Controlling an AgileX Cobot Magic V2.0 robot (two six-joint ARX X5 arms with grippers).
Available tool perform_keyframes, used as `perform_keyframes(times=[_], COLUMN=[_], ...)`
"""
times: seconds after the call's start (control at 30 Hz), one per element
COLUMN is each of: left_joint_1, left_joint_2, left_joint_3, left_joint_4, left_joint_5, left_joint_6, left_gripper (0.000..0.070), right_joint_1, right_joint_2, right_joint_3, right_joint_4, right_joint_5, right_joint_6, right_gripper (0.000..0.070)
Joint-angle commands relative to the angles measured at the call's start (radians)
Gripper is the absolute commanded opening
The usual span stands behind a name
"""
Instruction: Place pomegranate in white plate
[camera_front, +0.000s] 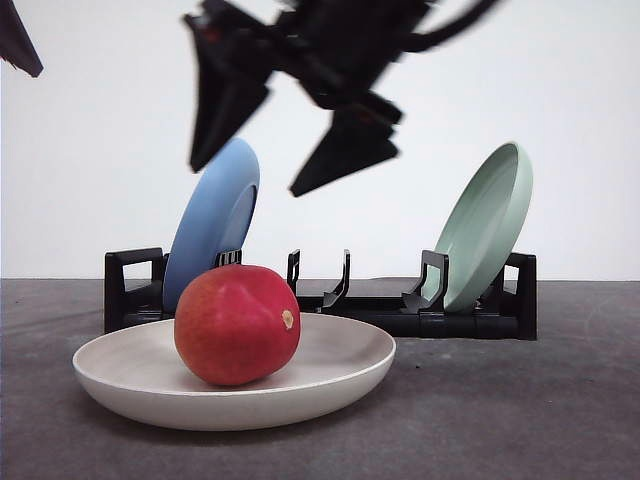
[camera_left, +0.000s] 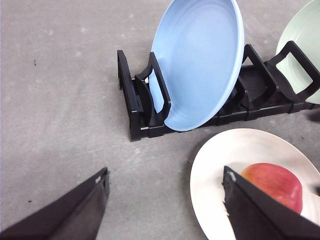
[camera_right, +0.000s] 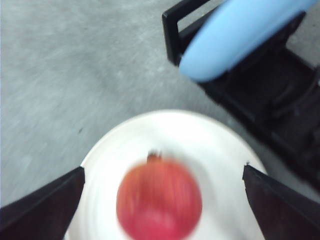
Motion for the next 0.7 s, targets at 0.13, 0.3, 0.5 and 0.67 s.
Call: perform_keyframes(times=[0.13, 0.3, 0.5, 0.67], left_joint_1=[-0.002, -0.002, -0.002, -0.002], left_joint_2=[0.006, 0.006, 0.006, 0.006], left_joint_3=[0.006, 0.006, 0.006, 0.006], left_joint_4=[0.011, 0.011, 0.010, 0.011], left_joint_5=[0.004, 0.004, 0.004, 0.004], left_joint_6=[-0.005, -0.005, -0.014, -0.030], left_gripper=[0.0429, 0.0429, 0.0429, 0.0429], right_joint_1=[-0.068, -0.183, -0.358, -0.492], right_joint_2=[-0.187, -0.349, -0.499, -0.549], right_joint_3=[-0.200, -0.339, -0.420, -0.423], right_joint_4=[0.041, 0.035, -0.047, -0.072], right_joint_5=[-0.031, -0.064, -0.067, -0.067], right_joint_6=[0.038, 0.085, 0.079, 0.047], right_gripper=[0.0605, 0.0600, 0.0532, 0.0532])
